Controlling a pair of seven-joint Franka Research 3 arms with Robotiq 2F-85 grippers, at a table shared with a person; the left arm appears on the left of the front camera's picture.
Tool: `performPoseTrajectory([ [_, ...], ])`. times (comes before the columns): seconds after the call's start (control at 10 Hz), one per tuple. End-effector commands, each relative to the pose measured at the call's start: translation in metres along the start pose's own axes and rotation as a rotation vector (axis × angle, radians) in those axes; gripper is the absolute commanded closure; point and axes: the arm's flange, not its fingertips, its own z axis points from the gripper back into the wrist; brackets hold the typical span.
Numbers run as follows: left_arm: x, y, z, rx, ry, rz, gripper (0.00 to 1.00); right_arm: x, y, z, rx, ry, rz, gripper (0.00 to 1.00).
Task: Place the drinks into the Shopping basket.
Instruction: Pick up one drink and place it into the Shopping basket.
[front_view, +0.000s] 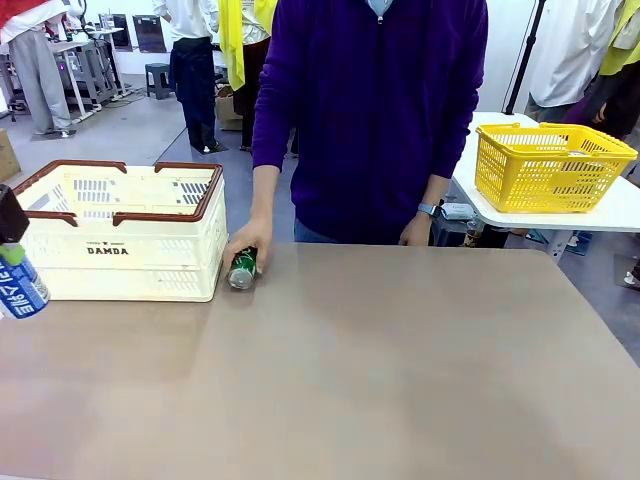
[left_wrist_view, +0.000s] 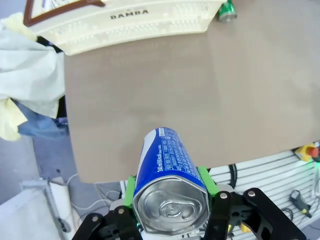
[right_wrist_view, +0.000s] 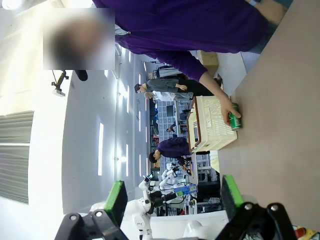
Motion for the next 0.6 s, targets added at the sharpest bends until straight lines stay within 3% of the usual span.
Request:
performPoseTrajectory([
  [0.0,0.082,0.048,0.022,-0.037,0.02,0.065,1.0,-0.001,0.006,0.001,0.005,0.004,-0.015,0.0],
  [0.1,0.106,0.054,0.029,-0.077,0.02,-0.024,1.0,-0.001,0.006,0.001,0.005,0.004,-0.015,0.0],
  [0.3,0.156,0.061,0.037,-0.118,-0.07,-0.019,1.0,-0.001,0.006,0.001,0.005,0.004,-0.015,0.0],
  [0.5,0.231,0.074,0.009,-0.15,-0.119,-0.017,1.0,-0.001,0.006,0.001,0.005,0.004,-0.015,0.0],
])
